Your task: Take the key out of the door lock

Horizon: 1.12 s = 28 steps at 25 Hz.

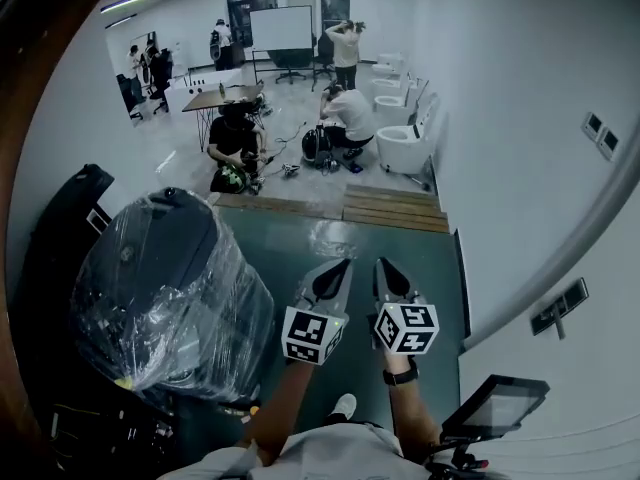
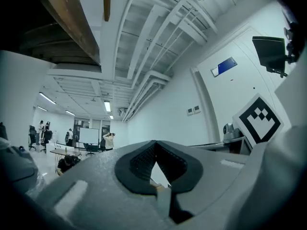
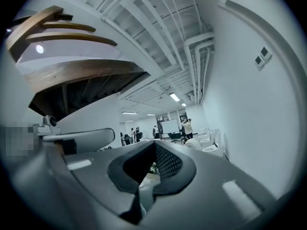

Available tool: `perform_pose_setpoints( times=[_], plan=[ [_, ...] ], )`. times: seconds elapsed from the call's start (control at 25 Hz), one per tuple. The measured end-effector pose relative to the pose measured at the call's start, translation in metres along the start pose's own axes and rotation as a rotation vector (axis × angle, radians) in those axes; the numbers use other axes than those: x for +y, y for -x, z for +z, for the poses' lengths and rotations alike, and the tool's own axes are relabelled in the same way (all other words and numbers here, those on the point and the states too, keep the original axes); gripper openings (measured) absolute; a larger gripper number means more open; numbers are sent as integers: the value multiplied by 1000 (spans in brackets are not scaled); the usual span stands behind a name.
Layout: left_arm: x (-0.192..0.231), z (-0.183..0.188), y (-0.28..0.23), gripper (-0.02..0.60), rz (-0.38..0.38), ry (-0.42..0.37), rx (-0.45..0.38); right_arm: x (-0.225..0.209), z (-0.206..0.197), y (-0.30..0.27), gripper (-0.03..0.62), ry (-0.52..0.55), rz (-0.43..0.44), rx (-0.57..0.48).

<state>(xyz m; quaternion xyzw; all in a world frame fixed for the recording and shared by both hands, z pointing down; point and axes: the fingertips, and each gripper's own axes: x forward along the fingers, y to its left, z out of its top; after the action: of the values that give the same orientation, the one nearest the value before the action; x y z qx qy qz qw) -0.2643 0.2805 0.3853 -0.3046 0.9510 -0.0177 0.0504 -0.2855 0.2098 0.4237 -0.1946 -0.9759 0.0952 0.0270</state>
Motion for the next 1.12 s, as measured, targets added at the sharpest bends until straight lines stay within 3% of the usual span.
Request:
perform_pose_setpoints(
  times=[0.28,0.48,0.68,0.88,1.12],
  plan=[
    [22,-16,-80,0,-40,3,20,-67,8,-48,2,-38,-62,-16],
    [6,-33,-138,0,-140,42,38,-119,3,-47,2,-37,-167,-1],
    [-45,-43,-210,0,-314,64,31,-189,8,-36,2,-45,-311,-17],
    [-99,-58,-283,0,-515,102,27,-273,6,-20,2,-73,-509,-24],
    [-163,-24,-369,0,-755,113,-58,-348,70,6,2,27,-726,-140]
  ],
)
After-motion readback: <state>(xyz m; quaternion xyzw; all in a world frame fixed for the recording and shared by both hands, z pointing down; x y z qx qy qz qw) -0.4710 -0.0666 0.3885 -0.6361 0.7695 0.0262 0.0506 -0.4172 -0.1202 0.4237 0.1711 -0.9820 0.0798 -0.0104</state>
